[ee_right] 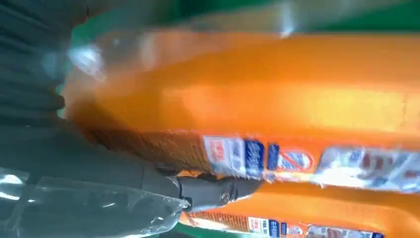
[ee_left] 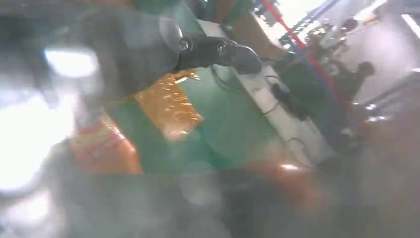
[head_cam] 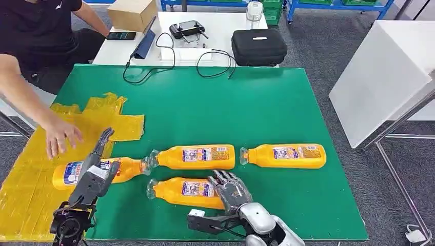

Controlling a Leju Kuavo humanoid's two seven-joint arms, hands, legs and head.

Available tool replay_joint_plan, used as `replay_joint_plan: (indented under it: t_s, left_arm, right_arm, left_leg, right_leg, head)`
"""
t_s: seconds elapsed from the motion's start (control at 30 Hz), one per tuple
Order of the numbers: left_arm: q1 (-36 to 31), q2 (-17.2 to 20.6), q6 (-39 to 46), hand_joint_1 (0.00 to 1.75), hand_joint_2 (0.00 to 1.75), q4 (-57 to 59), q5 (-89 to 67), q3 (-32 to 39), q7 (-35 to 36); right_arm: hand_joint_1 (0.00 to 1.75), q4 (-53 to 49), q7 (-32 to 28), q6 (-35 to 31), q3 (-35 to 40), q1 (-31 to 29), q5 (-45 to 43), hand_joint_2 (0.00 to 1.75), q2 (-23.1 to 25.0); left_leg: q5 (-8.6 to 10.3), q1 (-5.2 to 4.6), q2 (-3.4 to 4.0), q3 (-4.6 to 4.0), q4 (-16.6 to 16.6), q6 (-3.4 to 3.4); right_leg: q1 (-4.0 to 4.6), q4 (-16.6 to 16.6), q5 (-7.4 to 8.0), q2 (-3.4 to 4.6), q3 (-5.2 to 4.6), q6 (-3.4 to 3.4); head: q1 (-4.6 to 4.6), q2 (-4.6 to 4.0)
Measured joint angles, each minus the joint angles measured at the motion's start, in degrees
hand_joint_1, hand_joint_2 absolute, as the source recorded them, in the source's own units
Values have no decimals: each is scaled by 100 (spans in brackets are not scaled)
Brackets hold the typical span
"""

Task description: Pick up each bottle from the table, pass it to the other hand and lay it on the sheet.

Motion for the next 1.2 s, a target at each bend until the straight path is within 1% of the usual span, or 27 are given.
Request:
replay_joint_plan:
  t_s: [0.1, 0.23, 0.33, 0.43, 0.57, 1.03, 1.2]
  left_arm:
    - [-8, -74, -13, 0, 0, -147, 64, -72, -2]
    - [-19, -136, 0, 0, 0, -302, 215, -162, 7]
    - [-17, -153, -4, 0, 0, -402, 396, -166, 18]
    - [-6, -153, -11, 0, 0, -426, 435, -164, 17]
    - [1, -155, -13, 0, 0, -444, 444, -164, 17]
    - [27, -157, -20, 0, 0, -468, 446, -164, 15]
    - [18, -182, -157, 0, 0, -474, 751, -164, 109]
  right_arm:
    - [175, 555, -125, 0, -4, -251, 94, 175, 283]
    - [175, 1114, -227, -11, 22, -492, 184, 175, 578]
    - [175, 1402, -243, 13, 94, -577, 203, 175, 702]
    - [175, 1579, -251, 13, 131, -667, 206, 175, 755]
    - [175, 1710, -262, 13, 142, -727, 206, 175, 805]
    - [175, 1819, -267, 13, 144, -777, 206, 175, 855]
    - [175, 1885, -317, 94, 177, -836, 168, 175, 857]
  left_leg:
    - [-4, 7, 18, 10, 0, -7]
    - [-7, 15, 34, 22, 0, -12]
    - [-8, 20, 53, 33, -1, -16]
    - [-12, 32, 61, 49, -1, -33]
    - [-14, 34, 72, 66, -2, -39]
    - [-8, 43, 75, 74, -3, -49]
    - [-10, 43, 91, 81, -3, -52]
  right_leg:
    - [8, -1, -3, 14, -31, -17]
    - [14, -2, -1, 37, -27, -25]
    - [17, -2, 2, 51, -22, -29]
    - [28, -3, 3, 62, -9, -33]
    - [34, -3, 9, 74, 2, -43]
    - [47, -3, 10, 77, 7, -47]
    - [48, -4, 15, 91, 9, -55]
  head:
    - [2, 0]
    - [2, 0]
    - [0, 0]
    - [2, 0]
    - [2, 0]
    - [0, 0]
    - [0, 0]
